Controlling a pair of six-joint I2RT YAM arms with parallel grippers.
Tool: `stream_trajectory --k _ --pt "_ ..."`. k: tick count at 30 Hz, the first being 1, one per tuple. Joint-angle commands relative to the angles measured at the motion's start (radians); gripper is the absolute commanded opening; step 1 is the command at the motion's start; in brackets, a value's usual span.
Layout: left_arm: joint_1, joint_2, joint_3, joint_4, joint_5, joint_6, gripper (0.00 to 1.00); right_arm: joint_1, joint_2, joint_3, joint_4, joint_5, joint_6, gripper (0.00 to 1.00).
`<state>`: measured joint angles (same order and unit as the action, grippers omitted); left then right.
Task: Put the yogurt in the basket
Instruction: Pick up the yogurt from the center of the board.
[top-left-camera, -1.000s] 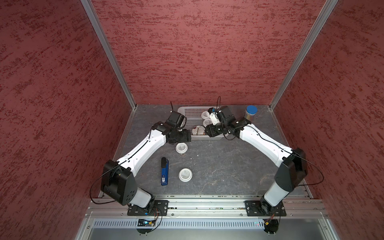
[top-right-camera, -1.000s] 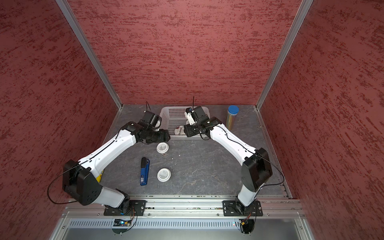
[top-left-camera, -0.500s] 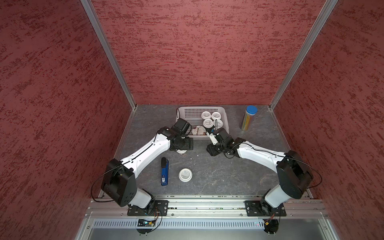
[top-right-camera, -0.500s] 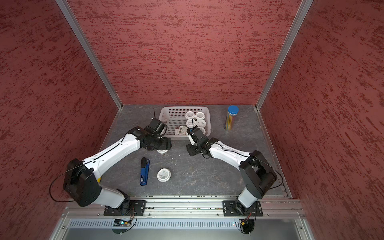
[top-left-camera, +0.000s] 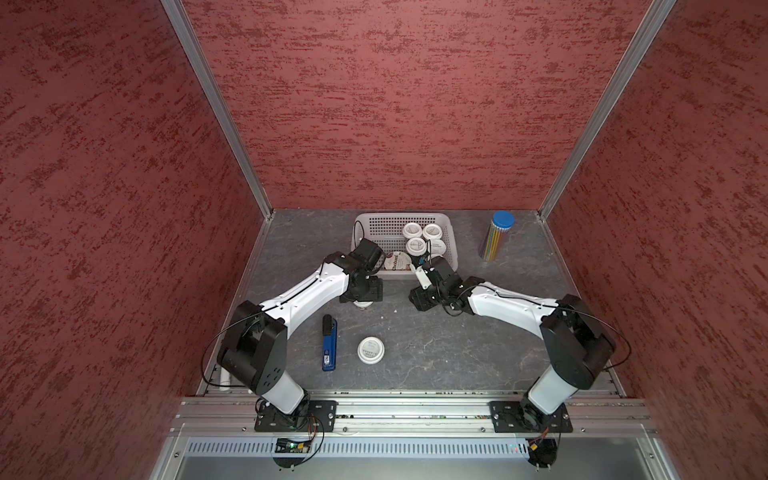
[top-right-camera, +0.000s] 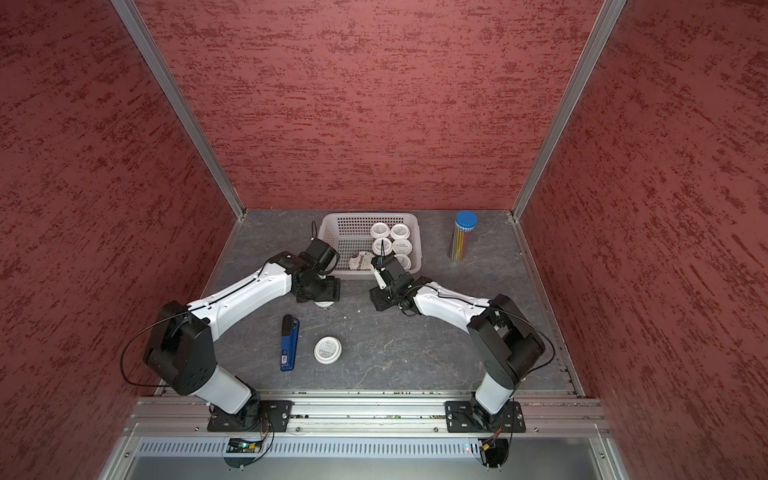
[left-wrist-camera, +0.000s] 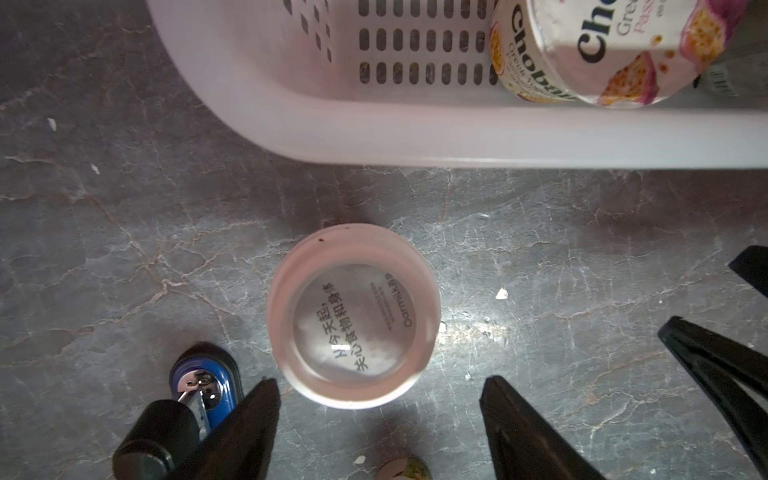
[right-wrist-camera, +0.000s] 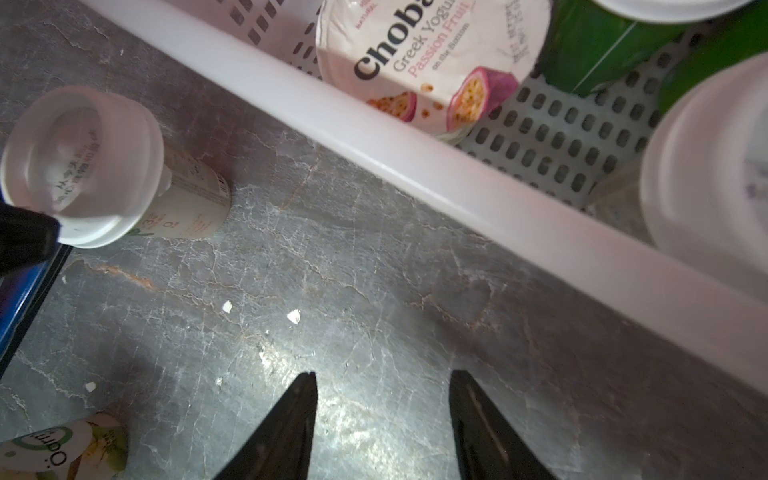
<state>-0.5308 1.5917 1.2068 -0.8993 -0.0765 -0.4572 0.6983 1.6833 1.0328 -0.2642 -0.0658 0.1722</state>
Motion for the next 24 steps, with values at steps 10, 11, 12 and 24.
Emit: stream_trajectory --k 10,11,12,24 --pt "0.008 0.032 0.037 0.015 -0.073 -0.002 0.75 0.008 0.045 0.047 -0.003 0.004 0.002 0.56" --pt "0.011 0.035 0.036 0.019 -0.074 -0.001 0.74 0.008 0.047 0.049 -0.004 0.003 0.003 0.56" --pt "0.012 0.036 0.036 0.024 -0.070 -0.002 0.74 0.009 0.049 0.050 -0.006 0.003 0.002 0.56" --pt "0.016 0.072 0.047 0.045 -0.054 -0.002 0.70 0.008 0.061 0.059 -0.013 -0.007 0.004 0.56"
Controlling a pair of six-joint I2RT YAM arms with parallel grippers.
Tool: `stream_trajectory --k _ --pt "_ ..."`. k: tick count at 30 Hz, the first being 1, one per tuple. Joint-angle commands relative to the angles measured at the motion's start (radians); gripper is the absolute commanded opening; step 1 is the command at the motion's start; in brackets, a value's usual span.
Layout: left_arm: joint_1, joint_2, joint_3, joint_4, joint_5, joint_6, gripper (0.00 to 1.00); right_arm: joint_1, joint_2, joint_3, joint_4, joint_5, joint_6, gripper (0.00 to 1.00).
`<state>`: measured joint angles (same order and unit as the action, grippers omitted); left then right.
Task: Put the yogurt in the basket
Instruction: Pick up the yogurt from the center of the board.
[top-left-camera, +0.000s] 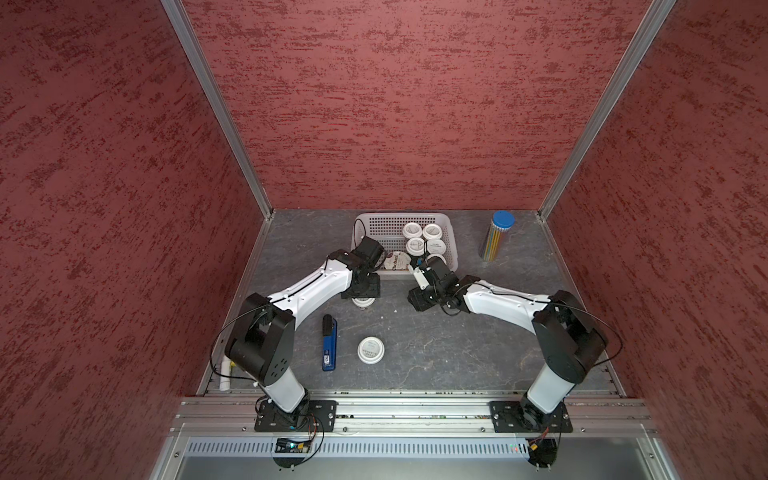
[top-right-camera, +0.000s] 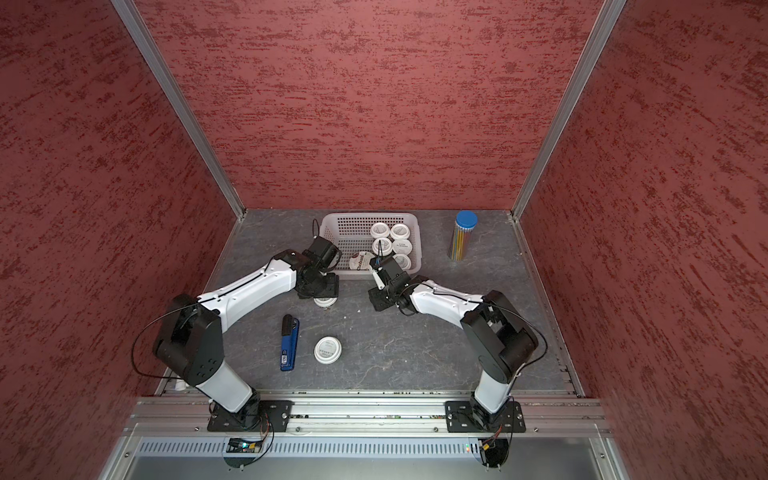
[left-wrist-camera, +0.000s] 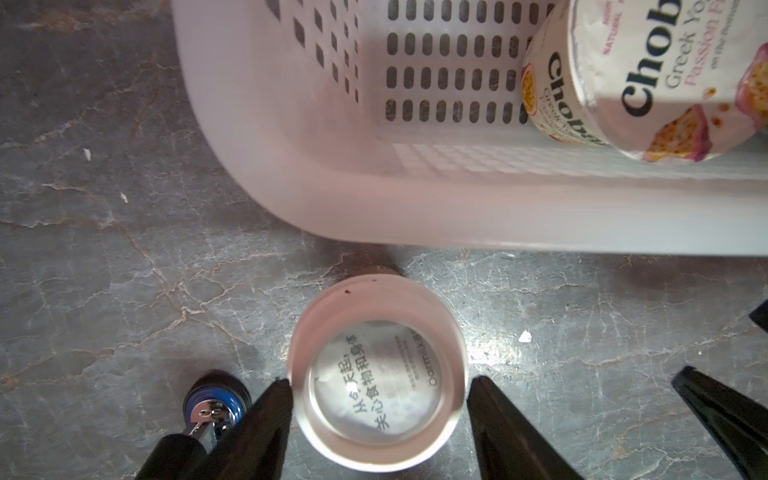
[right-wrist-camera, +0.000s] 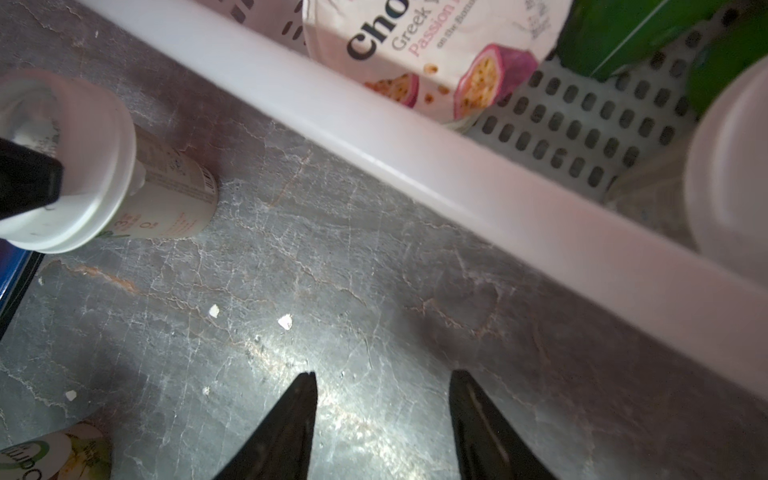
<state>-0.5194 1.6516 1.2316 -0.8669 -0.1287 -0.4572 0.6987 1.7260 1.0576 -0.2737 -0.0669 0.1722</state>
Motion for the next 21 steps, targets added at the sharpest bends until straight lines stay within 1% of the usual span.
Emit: stream_trajectory --k 1,6,13,16,19,21 --pt "0.005 0.011 0.022 0.011 -0.003 -0.002 0.70 0.008 0.020 0.035 -0.003 -0.009 0.004 0.56" --pt "0.004 0.012 0.012 0.008 -0.007 -0.003 0.71 0.008 0.027 0.035 -0.002 -0.013 0.005 0.56" --pt "0.003 0.018 0.011 0.007 -0.003 -0.005 0.78 0.008 0.027 0.036 -0.003 -0.013 0.004 0.56" --pt "0.002 0.019 0.011 0.006 -0.002 -0.005 0.79 0.008 0.028 0.036 -0.002 -0.013 0.003 0.56" --pt "0.002 0.024 0.009 0.005 0.000 -0.005 0.83 0.008 0.030 0.034 -0.002 -0.014 0.004 0.56" --pt "0.001 0.025 0.008 0.007 0.000 -0.006 0.83 0.008 0.031 0.034 -0.002 -0.013 0.004 0.56"
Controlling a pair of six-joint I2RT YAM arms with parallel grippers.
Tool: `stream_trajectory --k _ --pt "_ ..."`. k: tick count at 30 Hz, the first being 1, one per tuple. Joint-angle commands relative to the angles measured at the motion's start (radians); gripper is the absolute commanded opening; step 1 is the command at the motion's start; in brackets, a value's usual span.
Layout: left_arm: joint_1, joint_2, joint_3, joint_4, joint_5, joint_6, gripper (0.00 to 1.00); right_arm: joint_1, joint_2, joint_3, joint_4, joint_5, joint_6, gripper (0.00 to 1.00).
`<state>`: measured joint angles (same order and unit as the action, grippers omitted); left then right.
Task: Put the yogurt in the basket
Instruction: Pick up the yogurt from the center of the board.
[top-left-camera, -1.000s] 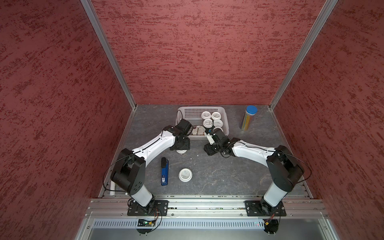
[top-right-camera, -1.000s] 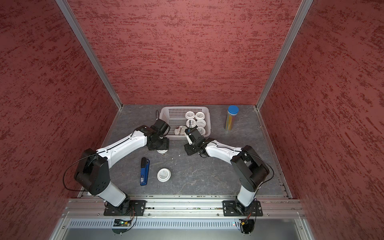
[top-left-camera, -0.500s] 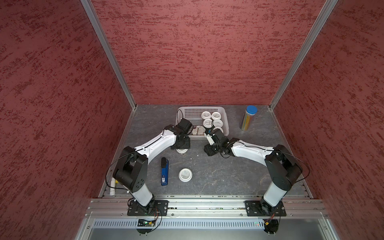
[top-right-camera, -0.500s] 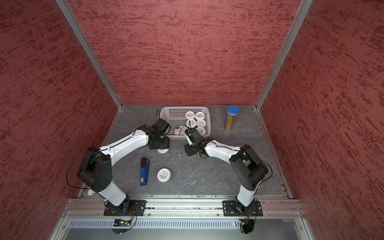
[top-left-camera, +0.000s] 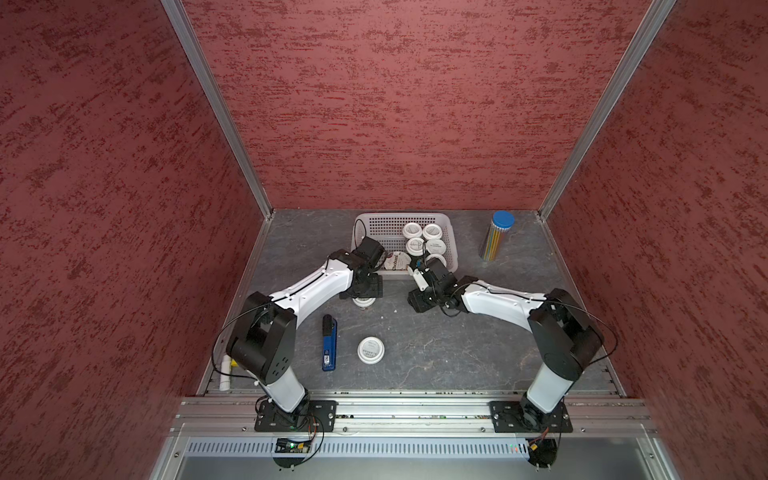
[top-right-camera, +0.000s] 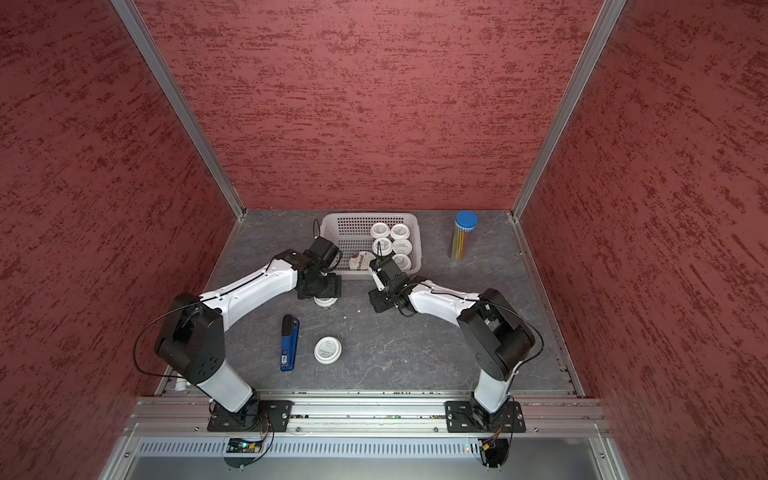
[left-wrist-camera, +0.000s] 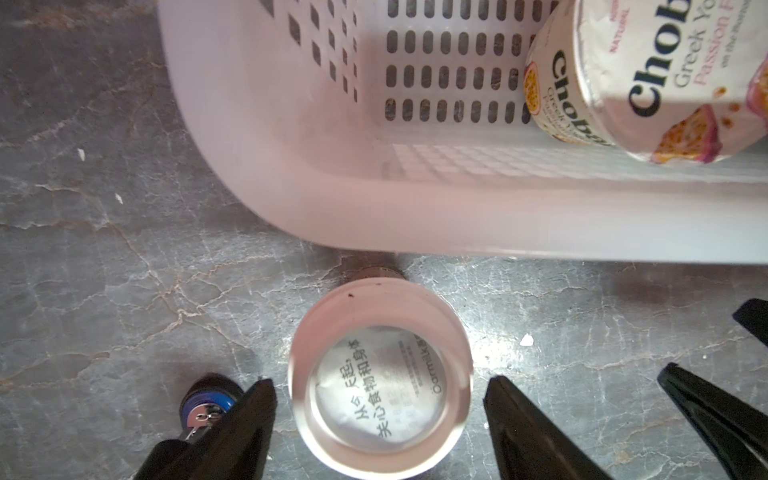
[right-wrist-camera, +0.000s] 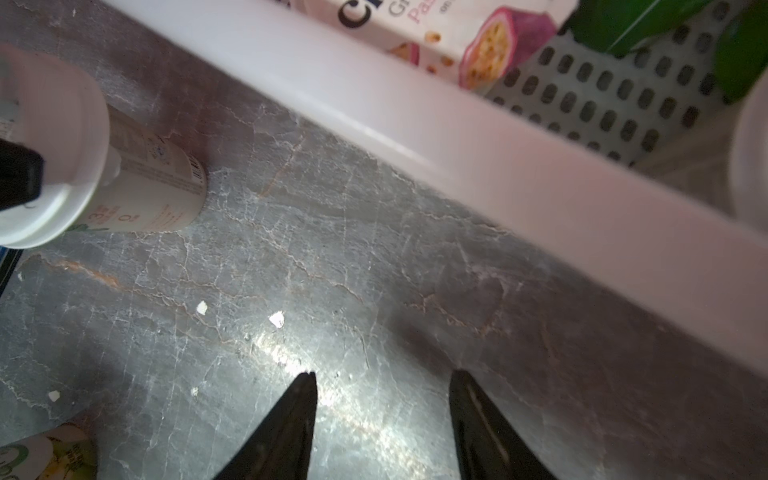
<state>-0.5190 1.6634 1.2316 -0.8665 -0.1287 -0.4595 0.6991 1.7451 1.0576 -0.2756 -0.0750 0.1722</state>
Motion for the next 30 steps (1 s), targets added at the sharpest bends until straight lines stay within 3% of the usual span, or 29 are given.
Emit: stream_trajectory --k 1,10,30 --pt "0.001 0.015 0.008 0.006 0.000 -0.003 0.83 0.008 0.012 0.035 -0.001 -0.005 0.004 0.56" --pt "-0.003 0.015 0.004 0.004 -0.008 -0.006 0.74 0.008 0.015 0.035 -0.002 -0.004 0.005 0.56" --pt "-0.005 -0.010 0.072 -0.080 0.001 0.010 0.67 0.007 0.012 0.031 -0.002 0.007 0.005 0.57"
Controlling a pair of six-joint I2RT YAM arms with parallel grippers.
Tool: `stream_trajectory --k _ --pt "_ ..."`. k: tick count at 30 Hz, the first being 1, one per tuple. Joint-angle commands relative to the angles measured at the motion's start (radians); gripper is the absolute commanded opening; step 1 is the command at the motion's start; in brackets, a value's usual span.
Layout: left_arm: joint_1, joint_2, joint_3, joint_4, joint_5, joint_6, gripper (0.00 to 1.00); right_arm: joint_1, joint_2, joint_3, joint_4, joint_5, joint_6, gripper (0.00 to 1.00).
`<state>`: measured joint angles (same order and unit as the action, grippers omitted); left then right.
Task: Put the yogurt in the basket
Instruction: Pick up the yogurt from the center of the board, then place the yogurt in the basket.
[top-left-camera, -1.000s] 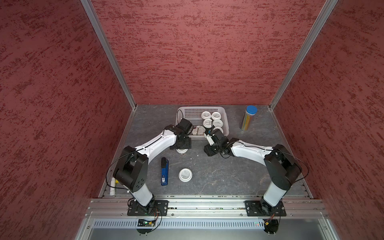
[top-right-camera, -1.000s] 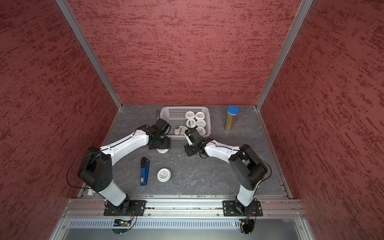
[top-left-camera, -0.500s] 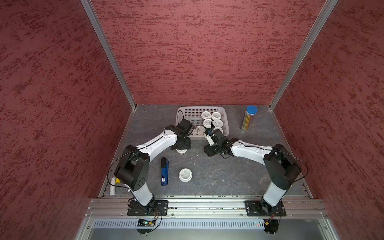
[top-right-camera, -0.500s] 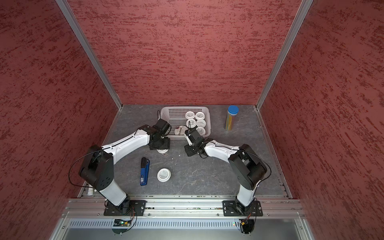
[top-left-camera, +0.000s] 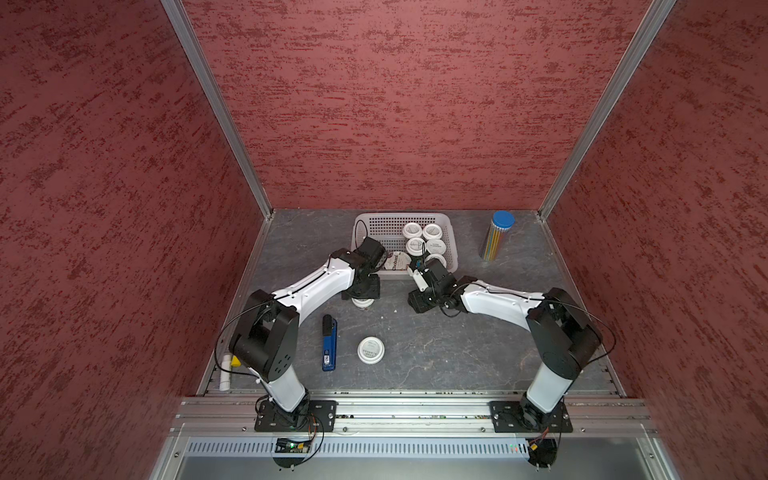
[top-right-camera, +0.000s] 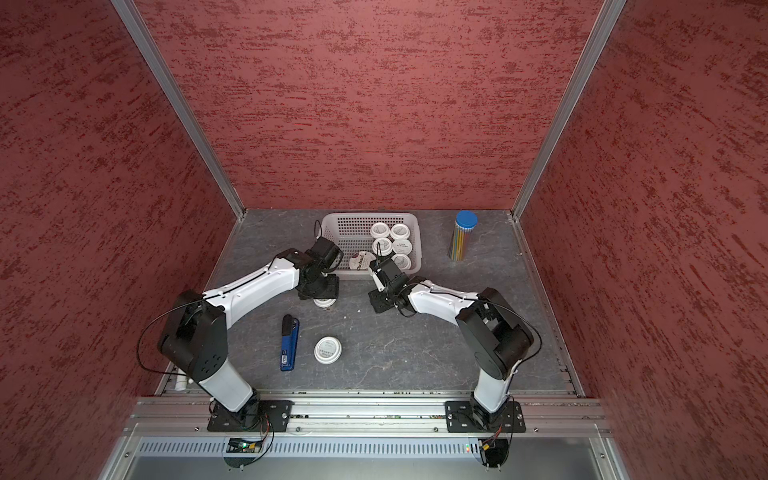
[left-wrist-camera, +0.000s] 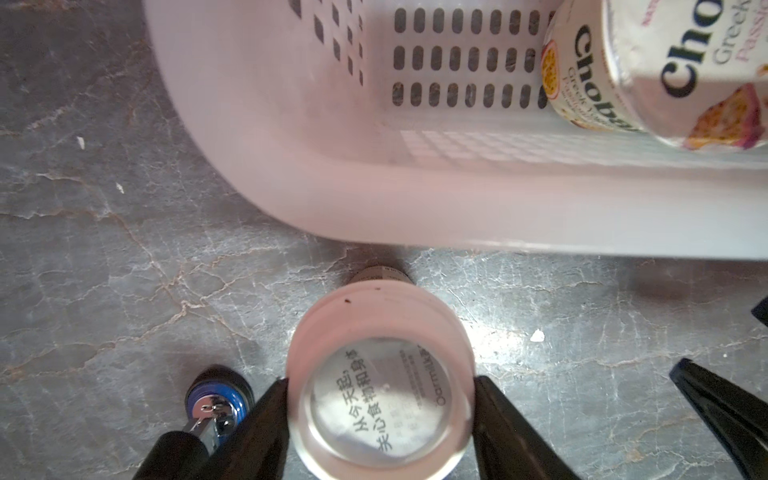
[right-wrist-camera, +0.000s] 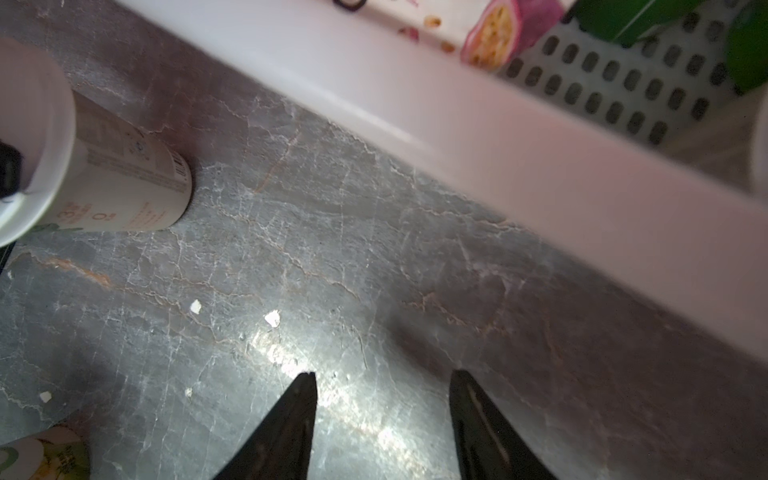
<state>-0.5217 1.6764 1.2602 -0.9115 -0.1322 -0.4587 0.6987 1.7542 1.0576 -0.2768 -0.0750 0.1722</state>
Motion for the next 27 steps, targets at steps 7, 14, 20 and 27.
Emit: stream_trajectory --k 7,14,20,27 --pt "-0.004 -0.040 0.130 -0.119 0.019 0.029 0.66 0.007 -0.018 0.014 0.009 0.015 0.006 0.57" --pt "0.008 -0.007 0.319 -0.196 0.018 0.079 0.66 0.007 -0.064 -0.025 0.020 0.023 0.007 0.56" --pt "0.054 0.118 0.527 -0.208 0.037 0.121 0.66 0.007 -0.143 -0.120 0.063 0.054 0.010 0.57" --pt "0.089 0.384 0.885 -0.275 0.037 0.153 0.66 0.007 -0.172 -0.169 0.103 0.062 0.008 0.57"
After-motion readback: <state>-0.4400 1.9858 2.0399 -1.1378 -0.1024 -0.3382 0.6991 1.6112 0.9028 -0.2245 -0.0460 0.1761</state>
